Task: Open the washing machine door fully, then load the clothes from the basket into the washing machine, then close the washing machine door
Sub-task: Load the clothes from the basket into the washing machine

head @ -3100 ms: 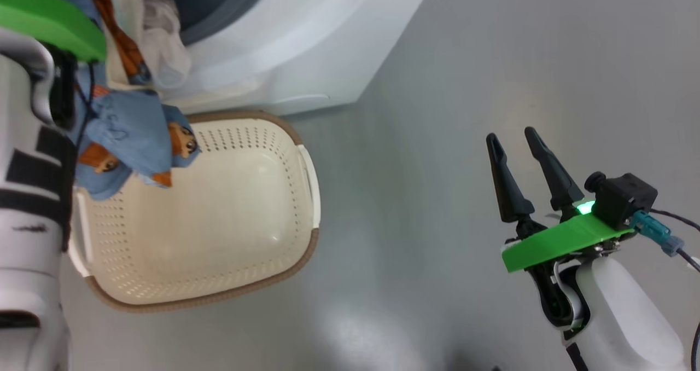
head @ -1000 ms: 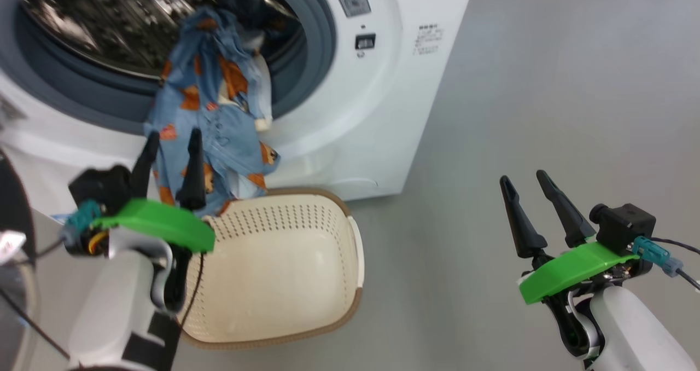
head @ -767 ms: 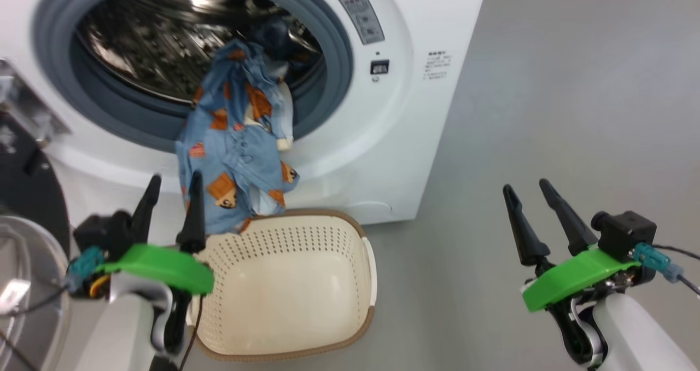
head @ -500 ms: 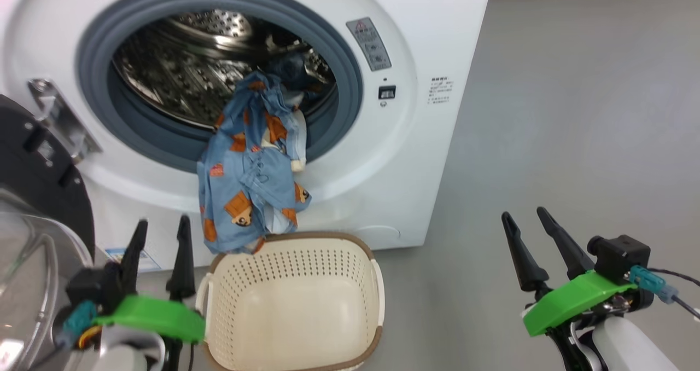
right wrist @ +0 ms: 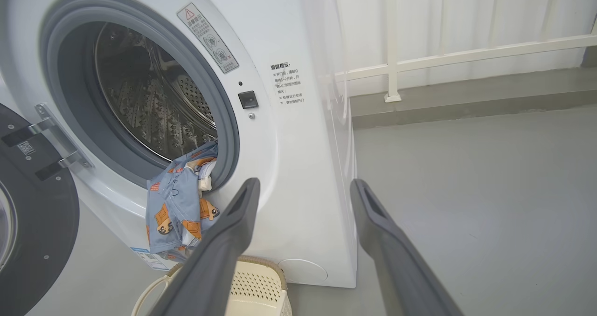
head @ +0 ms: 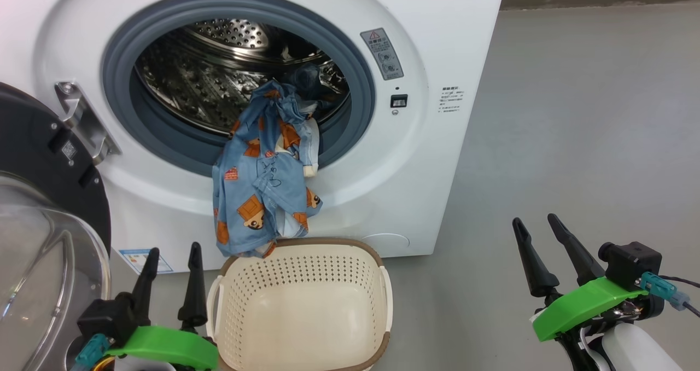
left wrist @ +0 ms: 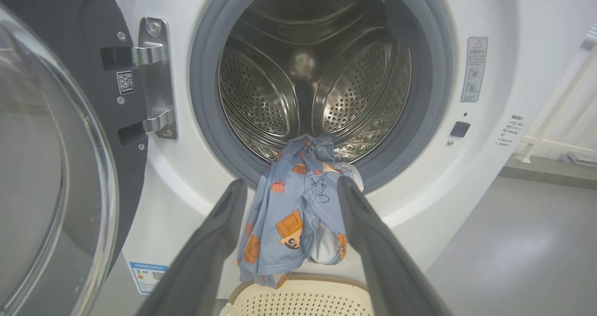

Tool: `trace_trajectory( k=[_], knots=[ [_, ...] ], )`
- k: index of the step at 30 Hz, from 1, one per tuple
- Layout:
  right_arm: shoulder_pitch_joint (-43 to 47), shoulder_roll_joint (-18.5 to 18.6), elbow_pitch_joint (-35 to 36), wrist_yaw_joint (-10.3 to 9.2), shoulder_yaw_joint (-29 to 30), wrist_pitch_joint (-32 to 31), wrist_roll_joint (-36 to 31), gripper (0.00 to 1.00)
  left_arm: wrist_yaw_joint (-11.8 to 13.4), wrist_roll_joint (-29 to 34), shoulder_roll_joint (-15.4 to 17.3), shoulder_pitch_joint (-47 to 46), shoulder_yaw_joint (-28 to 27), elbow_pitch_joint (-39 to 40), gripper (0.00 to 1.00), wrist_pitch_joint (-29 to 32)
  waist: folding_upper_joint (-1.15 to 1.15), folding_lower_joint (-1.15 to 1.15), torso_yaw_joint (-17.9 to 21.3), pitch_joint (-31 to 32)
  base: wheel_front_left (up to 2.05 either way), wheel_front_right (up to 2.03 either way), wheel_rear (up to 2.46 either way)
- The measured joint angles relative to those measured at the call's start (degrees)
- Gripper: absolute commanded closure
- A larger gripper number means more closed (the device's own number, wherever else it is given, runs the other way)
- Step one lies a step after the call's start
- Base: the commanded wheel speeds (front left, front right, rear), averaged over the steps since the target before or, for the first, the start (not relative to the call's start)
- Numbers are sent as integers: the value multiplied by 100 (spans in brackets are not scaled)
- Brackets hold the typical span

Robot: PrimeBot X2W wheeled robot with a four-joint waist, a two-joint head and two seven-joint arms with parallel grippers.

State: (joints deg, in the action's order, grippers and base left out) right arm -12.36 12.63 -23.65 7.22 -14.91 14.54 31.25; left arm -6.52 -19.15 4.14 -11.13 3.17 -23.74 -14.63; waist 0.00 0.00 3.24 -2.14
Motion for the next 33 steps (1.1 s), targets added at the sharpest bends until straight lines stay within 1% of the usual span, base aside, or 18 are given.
trace_trajectory(
  k=[22,28,33],
  knots=[
    [-9,21,23,0,31,0,-1,0,-58,60,-145,-9,-187,30,0,0,0,0,43,-93,0,0,0],
    [-16,19,23,0,27,0,-2,0,-63,59,-154,-15,-176,-230,0,0,0,0,69,-138,0,0,0],
    [-27,18,46,0,25,0,-2,0,-68,37,-149,-89,-133,-633,0,7,0,0,113,-228,0,0,0]
  ],
)
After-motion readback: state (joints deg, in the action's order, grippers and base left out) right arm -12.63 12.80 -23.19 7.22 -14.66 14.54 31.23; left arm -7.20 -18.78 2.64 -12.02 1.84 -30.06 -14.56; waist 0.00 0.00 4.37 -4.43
